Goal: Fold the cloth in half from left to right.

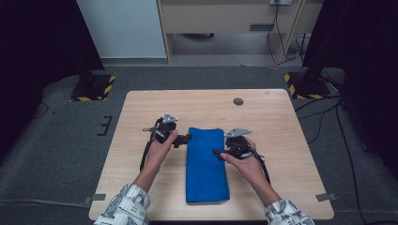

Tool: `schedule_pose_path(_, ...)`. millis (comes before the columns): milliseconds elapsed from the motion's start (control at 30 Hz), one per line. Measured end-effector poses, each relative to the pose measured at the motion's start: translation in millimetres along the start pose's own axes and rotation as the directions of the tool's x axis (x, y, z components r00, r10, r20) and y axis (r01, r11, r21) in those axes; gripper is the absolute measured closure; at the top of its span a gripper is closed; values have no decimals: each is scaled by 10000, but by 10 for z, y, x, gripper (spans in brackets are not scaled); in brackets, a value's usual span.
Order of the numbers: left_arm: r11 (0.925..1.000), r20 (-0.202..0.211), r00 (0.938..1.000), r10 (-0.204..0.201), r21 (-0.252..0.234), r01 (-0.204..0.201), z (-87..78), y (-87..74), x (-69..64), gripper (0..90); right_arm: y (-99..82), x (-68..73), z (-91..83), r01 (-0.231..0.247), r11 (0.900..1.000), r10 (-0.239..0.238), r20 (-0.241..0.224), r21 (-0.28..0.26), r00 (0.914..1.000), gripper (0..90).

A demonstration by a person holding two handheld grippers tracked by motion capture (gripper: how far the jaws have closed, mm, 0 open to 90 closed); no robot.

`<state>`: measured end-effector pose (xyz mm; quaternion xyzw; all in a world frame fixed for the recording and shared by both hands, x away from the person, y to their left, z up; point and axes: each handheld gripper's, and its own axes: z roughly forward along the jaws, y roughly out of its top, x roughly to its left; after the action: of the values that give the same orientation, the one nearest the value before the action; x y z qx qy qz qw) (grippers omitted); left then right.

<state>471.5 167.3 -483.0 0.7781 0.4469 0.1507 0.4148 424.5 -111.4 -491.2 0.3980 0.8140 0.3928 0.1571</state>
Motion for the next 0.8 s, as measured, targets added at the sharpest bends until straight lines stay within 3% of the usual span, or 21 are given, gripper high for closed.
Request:
schedule_pose_path(367,9991,-418,9988,-245,327,259,42,66,20,106,296,-122,85,1,9999,-12,725,158,9974,277)
schedule_pose_path(533,9978,-467,9989,-108,644,138,104,119,-18,117,409,-200,158,68,9991,-96,678,420,9976,343)
schedule_pose_path(800,9937,-729,9970,-271,1069,349,233,165,6,182,493,-372,355,-147,9969,116,400,779,9991,414)
